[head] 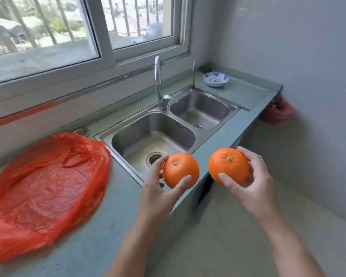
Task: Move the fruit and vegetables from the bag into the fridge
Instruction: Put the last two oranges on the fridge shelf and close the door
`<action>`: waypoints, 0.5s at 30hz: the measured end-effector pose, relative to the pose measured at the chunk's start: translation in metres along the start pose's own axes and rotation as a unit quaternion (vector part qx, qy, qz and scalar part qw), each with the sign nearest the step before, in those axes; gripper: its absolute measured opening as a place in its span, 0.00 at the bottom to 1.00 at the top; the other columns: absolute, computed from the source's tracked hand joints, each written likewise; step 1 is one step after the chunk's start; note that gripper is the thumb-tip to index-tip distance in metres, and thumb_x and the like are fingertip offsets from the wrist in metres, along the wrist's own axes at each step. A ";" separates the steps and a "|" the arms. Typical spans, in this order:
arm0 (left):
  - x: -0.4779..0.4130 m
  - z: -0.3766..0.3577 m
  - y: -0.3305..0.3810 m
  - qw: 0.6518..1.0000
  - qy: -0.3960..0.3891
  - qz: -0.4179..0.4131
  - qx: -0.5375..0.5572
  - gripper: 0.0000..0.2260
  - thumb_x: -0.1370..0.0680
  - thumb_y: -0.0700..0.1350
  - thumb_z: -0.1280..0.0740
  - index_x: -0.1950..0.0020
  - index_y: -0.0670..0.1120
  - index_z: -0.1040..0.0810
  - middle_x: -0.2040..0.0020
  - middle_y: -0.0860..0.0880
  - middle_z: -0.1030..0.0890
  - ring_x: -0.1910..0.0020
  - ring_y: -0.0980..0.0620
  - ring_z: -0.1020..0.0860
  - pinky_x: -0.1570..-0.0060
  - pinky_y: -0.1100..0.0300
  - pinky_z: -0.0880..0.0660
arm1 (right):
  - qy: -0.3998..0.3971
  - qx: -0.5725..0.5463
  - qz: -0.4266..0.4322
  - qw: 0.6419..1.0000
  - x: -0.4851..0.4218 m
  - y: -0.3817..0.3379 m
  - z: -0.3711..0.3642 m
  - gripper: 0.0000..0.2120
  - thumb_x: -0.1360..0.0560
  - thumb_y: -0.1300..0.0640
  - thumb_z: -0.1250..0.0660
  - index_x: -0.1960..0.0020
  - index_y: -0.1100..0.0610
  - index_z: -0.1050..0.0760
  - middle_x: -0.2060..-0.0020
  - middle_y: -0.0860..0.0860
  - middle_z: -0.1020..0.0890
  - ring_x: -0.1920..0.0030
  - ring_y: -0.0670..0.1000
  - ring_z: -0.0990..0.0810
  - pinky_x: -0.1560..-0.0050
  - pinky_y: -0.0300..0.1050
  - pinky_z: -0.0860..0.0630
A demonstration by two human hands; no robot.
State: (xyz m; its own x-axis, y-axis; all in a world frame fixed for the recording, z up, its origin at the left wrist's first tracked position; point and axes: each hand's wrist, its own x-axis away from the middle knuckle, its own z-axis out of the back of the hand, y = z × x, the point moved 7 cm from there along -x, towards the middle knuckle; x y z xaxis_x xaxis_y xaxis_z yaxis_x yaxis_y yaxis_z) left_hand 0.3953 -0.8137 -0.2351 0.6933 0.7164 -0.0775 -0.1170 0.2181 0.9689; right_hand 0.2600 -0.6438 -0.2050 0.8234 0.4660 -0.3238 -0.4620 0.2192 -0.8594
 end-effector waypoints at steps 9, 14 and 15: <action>0.013 -0.233 0.077 0.984 -0.171 -0.053 0.019 0.27 0.42 0.63 0.28 0.45 0.67 0.31 0.47 0.63 0.25 0.53 0.64 0.24 0.53 0.66 0.25 | 0.158 0.022 -0.057 0.985 0.007 0.086 0.218 0.35 0.42 0.38 0.32 0.37 0.42 0.34 0.39 0.44 0.28 0.43 0.42 0.26 0.50 0.28 0.30; 0.035 -0.367 0.115 0.960 -0.263 -0.093 0.026 0.27 0.39 0.61 0.26 0.43 0.66 0.33 0.45 0.62 0.26 0.51 0.67 0.26 0.53 0.72 0.28 | 0.245 0.062 -0.067 0.965 0.023 0.132 0.338 0.34 0.41 0.39 0.32 0.37 0.45 0.34 0.43 0.40 0.29 0.43 0.40 0.27 0.46 0.36 0.28; 0.041 -0.386 0.120 0.956 -0.276 -0.099 0.025 0.27 0.40 0.64 0.28 0.44 0.67 0.33 0.45 0.62 0.26 0.50 0.66 0.26 0.52 0.71 0.28 | 0.257 0.063 -0.070 0.962 0.027 0.138 0.356 0.34 0.42 0.39 0.32 0.37 0.45 0.34 0.43 0.39 0.29 0.44 0.38 0.27 0.48 0.32 0.29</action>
State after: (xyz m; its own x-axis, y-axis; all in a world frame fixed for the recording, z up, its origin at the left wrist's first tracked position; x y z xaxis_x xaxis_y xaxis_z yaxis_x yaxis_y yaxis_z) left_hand 0.1348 -0.5023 -0.2127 0.9697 0.2019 -0.1373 0.0792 0.2716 0.9591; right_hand 0.1014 -0.2959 -0.1918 0.9196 -0.0539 -0.3891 -0.3441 0.3672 -0.8642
